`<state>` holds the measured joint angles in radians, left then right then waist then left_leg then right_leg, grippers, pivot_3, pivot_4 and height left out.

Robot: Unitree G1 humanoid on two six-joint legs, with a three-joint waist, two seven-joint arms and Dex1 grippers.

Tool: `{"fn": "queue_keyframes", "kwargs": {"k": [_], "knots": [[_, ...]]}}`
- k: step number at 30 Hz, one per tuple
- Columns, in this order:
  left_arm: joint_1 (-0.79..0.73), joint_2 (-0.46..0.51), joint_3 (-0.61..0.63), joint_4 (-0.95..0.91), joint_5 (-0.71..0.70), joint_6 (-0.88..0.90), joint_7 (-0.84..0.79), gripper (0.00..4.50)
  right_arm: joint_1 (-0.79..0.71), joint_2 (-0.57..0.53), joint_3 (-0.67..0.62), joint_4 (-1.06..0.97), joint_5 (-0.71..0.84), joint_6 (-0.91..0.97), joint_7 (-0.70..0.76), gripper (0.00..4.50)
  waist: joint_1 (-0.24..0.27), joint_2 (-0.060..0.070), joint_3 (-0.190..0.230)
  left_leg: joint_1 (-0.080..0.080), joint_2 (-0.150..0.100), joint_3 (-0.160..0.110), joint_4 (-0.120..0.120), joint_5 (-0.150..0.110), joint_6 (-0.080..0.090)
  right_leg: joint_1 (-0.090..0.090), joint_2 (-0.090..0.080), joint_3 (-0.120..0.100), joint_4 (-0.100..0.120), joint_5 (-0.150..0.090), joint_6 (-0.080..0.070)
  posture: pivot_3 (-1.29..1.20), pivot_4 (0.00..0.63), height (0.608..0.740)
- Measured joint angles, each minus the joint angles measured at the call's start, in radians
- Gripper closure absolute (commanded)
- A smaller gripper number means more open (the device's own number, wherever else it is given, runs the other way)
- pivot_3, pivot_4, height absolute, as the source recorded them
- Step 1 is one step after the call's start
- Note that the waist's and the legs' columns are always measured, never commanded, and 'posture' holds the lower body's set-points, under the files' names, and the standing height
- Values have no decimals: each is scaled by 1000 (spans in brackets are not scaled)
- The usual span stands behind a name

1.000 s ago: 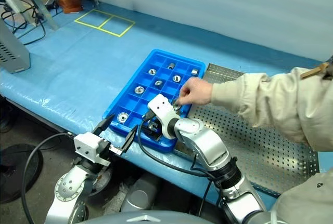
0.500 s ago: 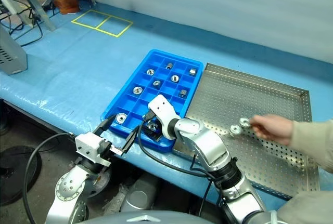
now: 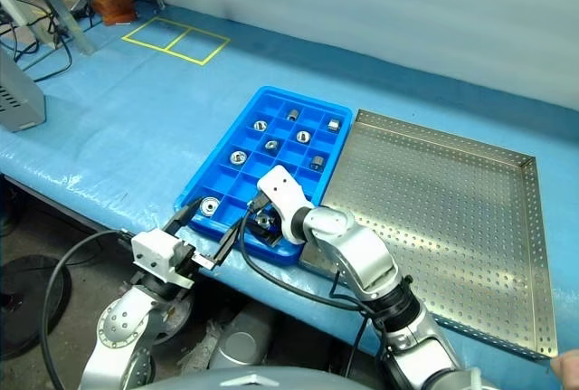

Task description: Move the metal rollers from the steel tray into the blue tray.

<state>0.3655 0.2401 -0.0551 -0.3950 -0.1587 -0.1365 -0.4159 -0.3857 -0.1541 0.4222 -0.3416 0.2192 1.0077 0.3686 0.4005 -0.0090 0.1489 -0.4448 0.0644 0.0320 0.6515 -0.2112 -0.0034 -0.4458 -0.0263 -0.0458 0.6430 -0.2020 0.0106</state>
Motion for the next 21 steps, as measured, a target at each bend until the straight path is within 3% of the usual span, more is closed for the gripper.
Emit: {"fn": "queue_keyframes", "kwargs": {"k": [21], "knots": [[4,20,-4,20,0,-5,-21,0,15,10,0,-12,2,0,-6,414,-7,0,0,0,0,0,0,0,0,0,0,0,0,0,0,436,150,740]]}}
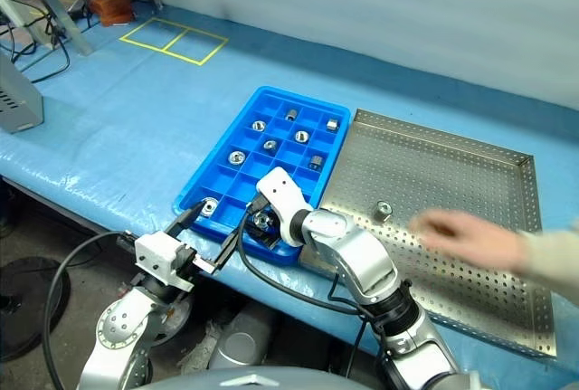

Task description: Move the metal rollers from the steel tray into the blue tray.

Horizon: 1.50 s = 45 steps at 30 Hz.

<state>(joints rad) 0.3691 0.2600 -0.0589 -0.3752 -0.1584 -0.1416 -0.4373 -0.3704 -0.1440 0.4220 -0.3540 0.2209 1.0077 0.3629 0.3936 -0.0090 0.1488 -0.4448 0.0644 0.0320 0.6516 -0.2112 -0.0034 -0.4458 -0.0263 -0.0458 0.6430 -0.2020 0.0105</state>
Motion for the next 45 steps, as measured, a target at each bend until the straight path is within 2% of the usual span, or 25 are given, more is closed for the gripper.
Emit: {"fn": "queue_keyframes", "kwargs": {"k": [25,30,36,45], "knots": [[-10,0,-12,1,0,-1,0,0,0,6,-2,0,-1,-2,-4,414,-21,0,0,0,0,0,0,0,0,0,0,0,0,0,0,426,150,740],[-13,6,-16,2,-1,-1,-5,0,-6,79,-108,4,-2,-67,-71,414,-24,0,0,0,0,0,0,0,0,0,0,0,1,0,0,418,150,740],[-29,19,-21,25,-2,-8,-27,0,-30,125,-309,-19,-1,-105,-182,414,-27,0,0,0,0,0,1,0,0,0,0,0,0,0,0,371,150,740],[-114,0,-75,71,0,-19,-52,0,34,158,-436,-103,-42,-112,-347,414,-88,3,-2,0,0,0,1,1,1,1,1,2,1,0,0,265,150,740]]}}
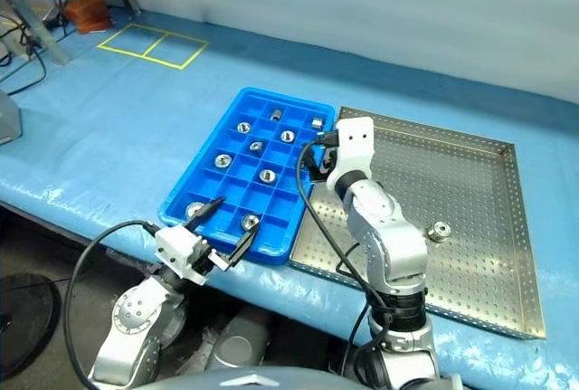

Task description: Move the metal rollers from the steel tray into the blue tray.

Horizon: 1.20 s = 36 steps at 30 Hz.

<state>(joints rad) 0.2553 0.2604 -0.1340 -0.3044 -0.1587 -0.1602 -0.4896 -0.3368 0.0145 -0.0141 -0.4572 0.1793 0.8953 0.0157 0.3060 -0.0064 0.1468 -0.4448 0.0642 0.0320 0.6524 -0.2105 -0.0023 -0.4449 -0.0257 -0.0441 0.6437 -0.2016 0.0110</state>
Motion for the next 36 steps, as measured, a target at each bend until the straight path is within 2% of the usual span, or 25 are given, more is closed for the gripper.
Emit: {"fn": "queue_keyframes", "kwargs": {"k": [6,12,19,24,27,32,36], "knots": [[-115,-23,-64,48,-1,31,-23,0,61,17,-44,-30,-18,3,-67,414,-72,2,-1,0,-1,-1,1,1,1,1,0,2,1,0,0,197,150,740],[-248,-50,-147,83,3,141,-45,0,111,23,-65,-88,-34,5,-108,414,-175,2,-1,1,-2,-2,3,1,3,3,0,4,1,3,5,103,150,740],[-473,-92,-235,53,24,478,-26,0,177,30,-90,-181,-40,24,-141,414,-265,2,-1,4,-2,-2,6,2,4,6,1,6,4,4,6,53,150,740],[-599,-152,-178,53,7,768,72,0,210,32,-97,-227,-48,34,-155,414,-294,2,-1,14,-2,-3,5,2,4,14,1,7,4,3,4,42,150,740],[-655,-187,-131,58,2,872,138,0,226,33,-94,-243,-51,42,-155,414,-294,2,-1,15,-2,-3,5,2,4,16,1,7,4,3,4,41,150,740],[-713,-188,-115,113,5,977,185,0,234,38,-87,-250,-53,52,-154,414,-294,2,-1,14,-3,-3,5,2,4,16,1,7,3,3,4,52,150,740],[-750,-178,-147,202,19,982,167,0,233,40,-81,-253,-53,52,-154,414,-292,1,-1,14,-3,-3,4,2,4,15,1,7,2,3,4,65,150,740]]}}
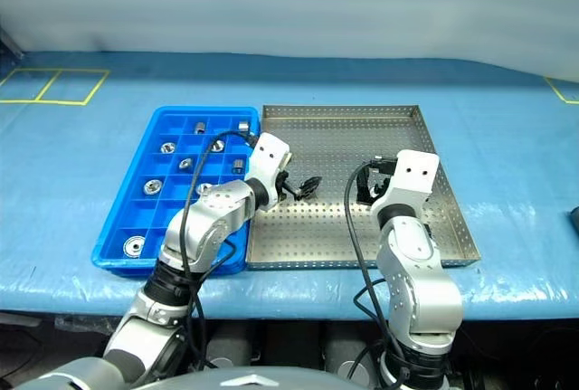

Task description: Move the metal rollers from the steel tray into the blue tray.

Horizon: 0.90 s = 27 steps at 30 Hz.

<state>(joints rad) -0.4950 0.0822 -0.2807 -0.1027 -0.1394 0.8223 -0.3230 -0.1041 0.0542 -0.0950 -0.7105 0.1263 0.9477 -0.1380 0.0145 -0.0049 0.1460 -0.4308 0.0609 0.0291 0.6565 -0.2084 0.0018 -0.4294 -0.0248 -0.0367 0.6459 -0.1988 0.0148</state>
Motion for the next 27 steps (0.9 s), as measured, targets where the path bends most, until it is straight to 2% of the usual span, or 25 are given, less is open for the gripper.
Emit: {"fn": "queue_keyframes", "kwargs": {"k": [14,27], "knots": [[-150,-84,-22,379,51,-57,4,0,9,-6,16,-3,-6,0,0,414,0,-1,0,-1,0,0,-1,0,0,-1,0,0,-1,0,0,42,150,740],[-169,-103,-24,452,83,-64,-6,0,170,-6,24,-47,-37,1,-14,414,-3,-1,1,0,0,1,-2,0,0,-1,-1,0,-2,0,0,22,150,740]]}}
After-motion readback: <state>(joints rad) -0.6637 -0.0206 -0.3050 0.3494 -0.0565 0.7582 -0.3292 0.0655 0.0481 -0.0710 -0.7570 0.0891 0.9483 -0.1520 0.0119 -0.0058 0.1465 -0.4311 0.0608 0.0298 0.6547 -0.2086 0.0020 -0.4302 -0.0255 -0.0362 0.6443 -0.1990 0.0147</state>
